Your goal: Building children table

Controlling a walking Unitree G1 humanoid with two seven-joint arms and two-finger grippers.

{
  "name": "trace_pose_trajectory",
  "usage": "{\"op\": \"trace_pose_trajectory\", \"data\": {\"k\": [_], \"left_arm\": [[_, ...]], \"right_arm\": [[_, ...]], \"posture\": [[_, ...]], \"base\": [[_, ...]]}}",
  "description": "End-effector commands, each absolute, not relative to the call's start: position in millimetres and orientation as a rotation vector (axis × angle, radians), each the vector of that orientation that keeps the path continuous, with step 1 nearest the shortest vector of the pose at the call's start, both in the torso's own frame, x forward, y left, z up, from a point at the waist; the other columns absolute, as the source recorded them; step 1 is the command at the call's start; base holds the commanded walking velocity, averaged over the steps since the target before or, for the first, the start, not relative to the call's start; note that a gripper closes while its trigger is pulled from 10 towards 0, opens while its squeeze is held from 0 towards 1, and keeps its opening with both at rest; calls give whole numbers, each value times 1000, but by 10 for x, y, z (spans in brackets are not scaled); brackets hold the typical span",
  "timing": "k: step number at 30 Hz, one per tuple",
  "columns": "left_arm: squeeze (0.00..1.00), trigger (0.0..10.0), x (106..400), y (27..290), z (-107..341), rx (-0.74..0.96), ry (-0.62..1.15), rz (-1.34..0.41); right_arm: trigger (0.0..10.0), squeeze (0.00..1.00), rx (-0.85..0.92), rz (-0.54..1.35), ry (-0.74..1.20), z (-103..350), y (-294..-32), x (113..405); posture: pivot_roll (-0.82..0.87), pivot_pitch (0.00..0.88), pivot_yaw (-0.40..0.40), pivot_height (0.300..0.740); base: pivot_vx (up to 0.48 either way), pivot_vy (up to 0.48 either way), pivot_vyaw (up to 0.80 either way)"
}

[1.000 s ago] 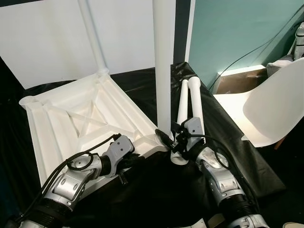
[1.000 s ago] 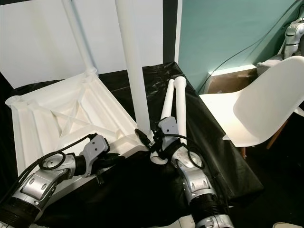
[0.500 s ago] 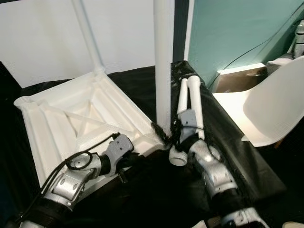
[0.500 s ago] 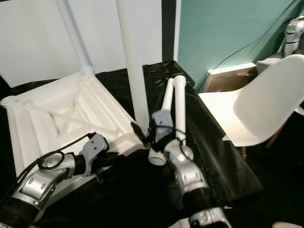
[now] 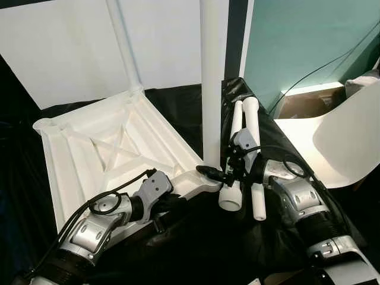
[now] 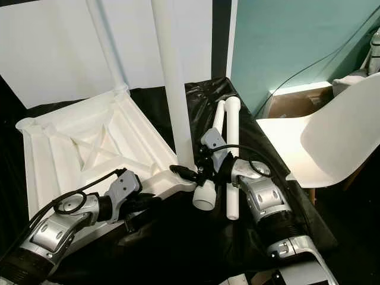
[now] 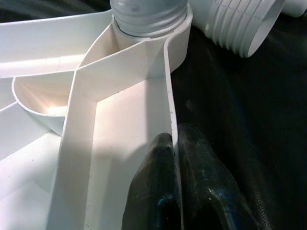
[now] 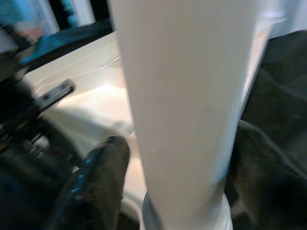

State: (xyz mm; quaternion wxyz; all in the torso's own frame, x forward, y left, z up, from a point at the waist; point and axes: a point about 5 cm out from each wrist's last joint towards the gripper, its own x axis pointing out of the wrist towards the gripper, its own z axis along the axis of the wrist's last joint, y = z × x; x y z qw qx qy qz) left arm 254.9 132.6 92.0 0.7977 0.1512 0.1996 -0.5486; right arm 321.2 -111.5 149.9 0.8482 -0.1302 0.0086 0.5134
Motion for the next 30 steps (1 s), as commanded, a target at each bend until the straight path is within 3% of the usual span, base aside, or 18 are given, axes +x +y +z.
{"op": "trace_pose_trajectory", "data": {"k": [1, 14, 19, 23, 25, 26, 27, 28, 30], "left_arm": [[0, 10000, 2276, 1294, 560, 266, 635, -1305], [0, 10000, 2254, 1321, 554, 263, 643, -1297], [0, 10000, 2251, 1325, 554, 261, 645, -1297], [0, 10000, 2256, 1333, 563, 262, 645, -1295], [0, 10000, 2254, 1334, 563, 263, 645, -1295], [0, 10000, 2251, 1334, 561, 264, 645, -1296], [0, 10000, 2251, 1334, 561, 264, 645, -1296], [0, 10000, 2251, 1330, 562, 264, 645, -1296], [0, 10000, 2251, 1328, 564, 263, 644, -1296]], "right_arm": [[0, 0, -288, 1097, 9, 1516, -1141, 3248], [0, 0, -353, 1196, 66, 1478, -1206, 3247], [0, 0, -351, 1248, 94, 1358, -1138, 3121], [0, 0, -231, 1265, 51, 1290, -896, 2900], [0, 0, -157, 1121, -25, 1338, -806, 2963], [0, 0, -102, 953, -73, 1383, -797, 3064], [0, 0, -102, 953, -73, 1383, -797, 3064], [0, 0, -22, 696, -125, 1435, -845, 3193], [0, 0, 1, 611, -139, 1448, -879, 3226]], "posture": [[3, 0, 40, 740], [16, 0, 39, 740], [16, 0, 39, 740], [17, 0, 37, 740], [17, 0, 33, 740], [17, 0, 32, 740], [17, 0, 32, 740], [17, 0, 32, 740], [21, 0, 32, 740]], "base": [[0, 0, 0], [0, 0, 0], [0, 0, 0], [0, 0, 0], [0, 0, 0], [0, 0, 0], [0, 0, 0], [0, 0, 0], [0, 0, 0]]}}
